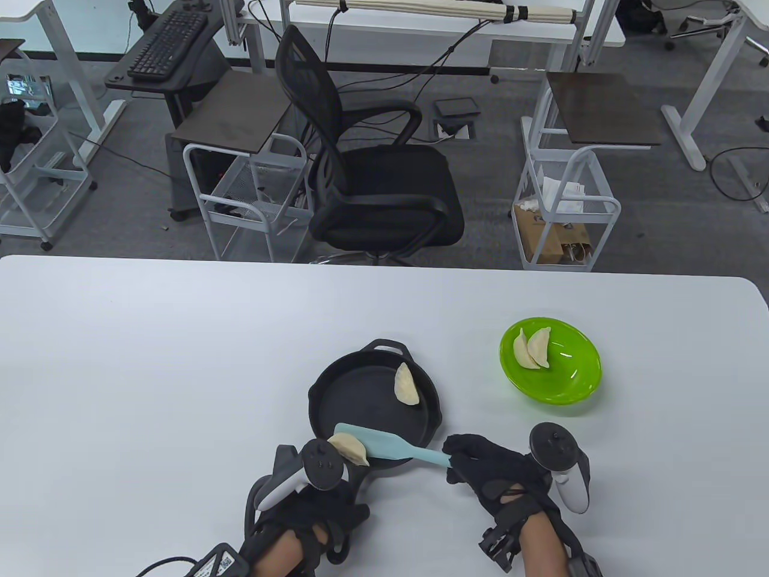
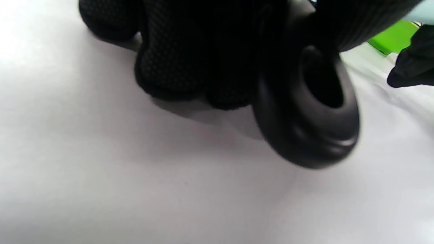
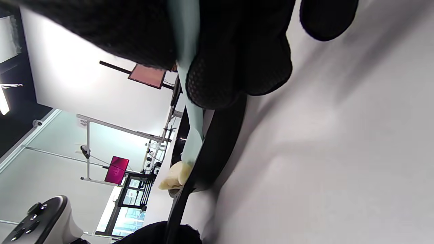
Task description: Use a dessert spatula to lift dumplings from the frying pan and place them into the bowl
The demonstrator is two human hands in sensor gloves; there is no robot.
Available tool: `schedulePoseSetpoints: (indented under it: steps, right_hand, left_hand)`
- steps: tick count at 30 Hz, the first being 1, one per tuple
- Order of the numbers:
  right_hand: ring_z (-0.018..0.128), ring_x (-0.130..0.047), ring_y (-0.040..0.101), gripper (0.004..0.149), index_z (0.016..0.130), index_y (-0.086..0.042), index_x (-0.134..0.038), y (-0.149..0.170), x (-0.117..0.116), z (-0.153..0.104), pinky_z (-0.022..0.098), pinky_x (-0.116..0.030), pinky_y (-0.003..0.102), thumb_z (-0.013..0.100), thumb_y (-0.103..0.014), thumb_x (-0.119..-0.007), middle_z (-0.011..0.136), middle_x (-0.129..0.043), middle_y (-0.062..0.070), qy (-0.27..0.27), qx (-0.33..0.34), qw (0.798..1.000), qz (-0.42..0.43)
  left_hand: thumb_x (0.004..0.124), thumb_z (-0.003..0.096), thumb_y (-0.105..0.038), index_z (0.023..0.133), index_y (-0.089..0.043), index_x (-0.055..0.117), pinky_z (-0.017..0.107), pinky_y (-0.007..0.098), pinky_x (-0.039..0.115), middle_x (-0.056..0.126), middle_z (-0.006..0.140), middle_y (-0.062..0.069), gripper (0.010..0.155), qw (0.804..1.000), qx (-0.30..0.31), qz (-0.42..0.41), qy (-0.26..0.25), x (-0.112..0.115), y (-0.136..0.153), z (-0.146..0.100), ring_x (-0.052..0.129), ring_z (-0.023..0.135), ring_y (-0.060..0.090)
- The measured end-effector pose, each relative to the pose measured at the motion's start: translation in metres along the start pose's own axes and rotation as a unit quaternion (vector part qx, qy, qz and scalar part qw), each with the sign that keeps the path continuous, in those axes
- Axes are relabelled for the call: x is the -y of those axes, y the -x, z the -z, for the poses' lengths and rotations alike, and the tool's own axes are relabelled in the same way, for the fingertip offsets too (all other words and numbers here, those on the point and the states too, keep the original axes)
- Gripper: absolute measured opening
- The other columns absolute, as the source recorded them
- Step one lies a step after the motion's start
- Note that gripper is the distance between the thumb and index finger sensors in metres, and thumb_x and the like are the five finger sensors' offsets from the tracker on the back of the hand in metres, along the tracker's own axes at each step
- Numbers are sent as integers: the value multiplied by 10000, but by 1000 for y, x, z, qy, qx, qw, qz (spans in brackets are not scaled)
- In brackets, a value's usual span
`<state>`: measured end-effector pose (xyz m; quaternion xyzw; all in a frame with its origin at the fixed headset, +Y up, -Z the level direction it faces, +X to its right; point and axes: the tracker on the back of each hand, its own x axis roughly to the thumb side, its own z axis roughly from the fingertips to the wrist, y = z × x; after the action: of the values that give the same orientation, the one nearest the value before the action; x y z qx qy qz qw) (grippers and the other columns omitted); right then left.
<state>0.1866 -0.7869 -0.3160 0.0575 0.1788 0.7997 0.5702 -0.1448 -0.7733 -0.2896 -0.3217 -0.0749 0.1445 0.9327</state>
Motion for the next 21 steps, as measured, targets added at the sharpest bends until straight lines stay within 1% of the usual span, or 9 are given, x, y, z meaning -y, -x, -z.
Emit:
schedulePoseSetpoints:
  steps: [1, 5, 7, 9, 11, 13, 15, 21]
  right_hand:
    - [748, -837, 450, 413, 954, -174, -717, 2, -2, 1, 718, -499, 701, 583, -332, -803, 782, -918, 146, -2, -5, 1000, 5]
    - [667, -874, 419, 415, 922, -163, -730, 9, -6, 2, 711, -548, 652, 579, -372, -834, 709, -943, 130, 26, -23, 998, 49]
    - [653, -884, 413, 424, 917, -155, -731, 12, -9, 3, 709, -562, 632, 580, -378, -859, 696, -950, 127, 25, -41, 996, 79]
    - [638, -895, 415, 425, 914, -139, -736, 15, -13, 3, 695, -588, 609, 576, -363, -859, 686, -960, 138, 27, -64, 992, 102]
    - [646, -898, 415, 419, 923, -126, -728, 17, -14, 4, 694, -598, 600, 586, -353, -835, 696, -961, 138, 13, -68, 992, 109]
    - [642, -904, 417, 416, 921, -115, -730, 18, -16, 4, 690, -608, 591, 587, -347, -820, 693, -966, 138, 18, -73, 990, 121]
    - [647, -903, 420, 417, 926, -104, -723, 19, -16, 4, 692, -605, 589, 593, -341, -807, 699, -963, 143, 13, -78, 988, 131]
    - [689, -878, 423, 416, 945, -124, -707, 20, -21, 4, 708, -584, 573, 597, -339, -782, 736, -944, 135, 11, -80, 987, 139]
  left_hand:
    - [754, 457, -665, 971, -212, 695, 605, 532, 688, 1055, 592, -68, 688, 1000, 0, 0, 0, 0, 0, 0, 1003, 493, 210]
    - [757, 458, -662, 969, -207, 696, 602, 532, 690, 1057, 590, -65, 687, 1000, 1, 0, 0, 0, 0, 0, 1004, 490, 213]
    - [757, 457, -662, 968, -207, 697, 602, 533, 689, 1057, 591, -65, 686, 1000, 1, -1, 0, 0, 0, 0, 1004, 491, 212]
    - [757, 458, -662, 968, -209, 696, 603, 533, 689, 1057, 592, -67, 685, 1000, 1, -1, 1, 0, 0, 1, 1004, 492, 212]
    - [756, 458, -661, 968, -208, 697, 603, 532, 689, 1056, 593, -69, 685, 1000, 1, -1, 1, 0, 0, 1, 1004, 492, 212]
    - [754, 459, -662, 969, -211, 695, 604, 530, 689, 1058, 591, -67, 683, 1000, 1, -2, 2, 0, 0, 1, 1005, 492, 209]
    - [754, 460, -661, 971, -210, 693, 603, 529, 688, 1057, 593, -69, 684, 1000, 1, -3, 2, 0, 0, 1, 1005, 492, 209]
    - [753, 458, -663, 970, -211, 694, 603, 527, 689, 1057, 593, -71, 685, 1000, 1, -3, 2, 0, 0, 1, 1005, 492, 206]
